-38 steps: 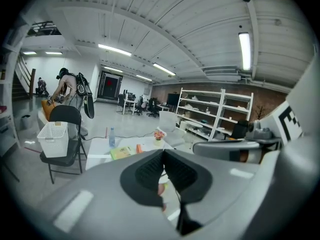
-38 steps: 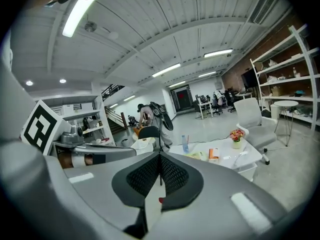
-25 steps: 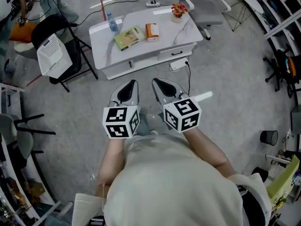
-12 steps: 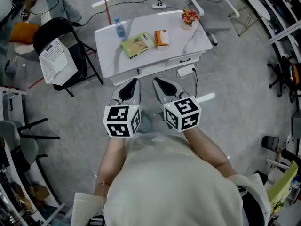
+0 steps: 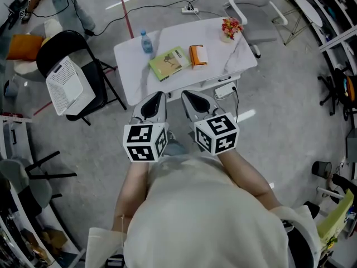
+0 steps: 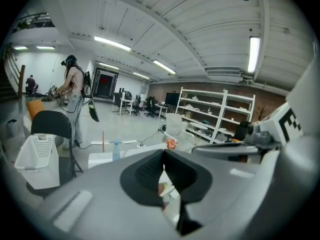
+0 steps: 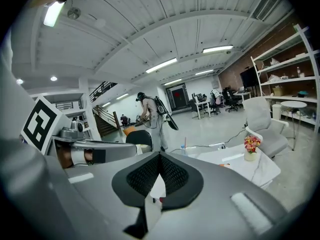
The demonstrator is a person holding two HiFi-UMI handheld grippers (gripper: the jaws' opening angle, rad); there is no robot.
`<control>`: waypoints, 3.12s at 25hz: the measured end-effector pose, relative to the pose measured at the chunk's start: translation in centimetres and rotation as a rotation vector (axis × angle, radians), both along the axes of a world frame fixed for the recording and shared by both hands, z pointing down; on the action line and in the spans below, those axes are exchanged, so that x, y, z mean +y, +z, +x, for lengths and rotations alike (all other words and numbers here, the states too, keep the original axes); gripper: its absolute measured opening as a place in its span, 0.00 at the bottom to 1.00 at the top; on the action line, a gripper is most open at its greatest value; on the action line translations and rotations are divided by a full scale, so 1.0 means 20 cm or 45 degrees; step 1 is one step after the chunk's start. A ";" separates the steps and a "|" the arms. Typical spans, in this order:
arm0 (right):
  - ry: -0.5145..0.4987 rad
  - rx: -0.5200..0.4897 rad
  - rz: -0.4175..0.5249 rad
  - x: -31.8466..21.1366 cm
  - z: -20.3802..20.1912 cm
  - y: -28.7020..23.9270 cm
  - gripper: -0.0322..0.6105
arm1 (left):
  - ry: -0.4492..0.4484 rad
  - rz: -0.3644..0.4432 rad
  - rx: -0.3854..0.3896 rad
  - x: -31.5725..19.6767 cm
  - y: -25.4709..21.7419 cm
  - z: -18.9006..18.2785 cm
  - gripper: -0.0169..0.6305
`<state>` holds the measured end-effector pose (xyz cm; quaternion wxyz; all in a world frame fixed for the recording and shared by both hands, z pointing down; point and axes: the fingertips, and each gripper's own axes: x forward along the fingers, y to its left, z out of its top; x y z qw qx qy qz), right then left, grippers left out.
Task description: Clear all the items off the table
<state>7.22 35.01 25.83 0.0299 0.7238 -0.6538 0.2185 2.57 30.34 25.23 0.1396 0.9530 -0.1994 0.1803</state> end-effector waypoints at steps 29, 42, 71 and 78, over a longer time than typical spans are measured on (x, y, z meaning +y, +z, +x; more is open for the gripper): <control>0.135 -0.015 -0.146 -0.55 0.19 0.17 0.05 | 0.068 -0.105 -0.006 -0.68 0.14 0.16 0.04; 0.101 -0.081 -0.236 -0.63 0.41 0.36 0.05 | 0.008 -0.188 -0.075 -0.74 0.34 0.30 0.04; 0.020 -0.113 -0.506 -1.07 0.99 1.24 0.05 | -0.215 -0.346 -0.273 -1.15 1.18 0.56 0.04; 0.017 -0.121 -0.569 -1.15 1.10 1.54 0.05 | -0.269 -0.402 -0.338 -1.22 1.48 0.59 0.04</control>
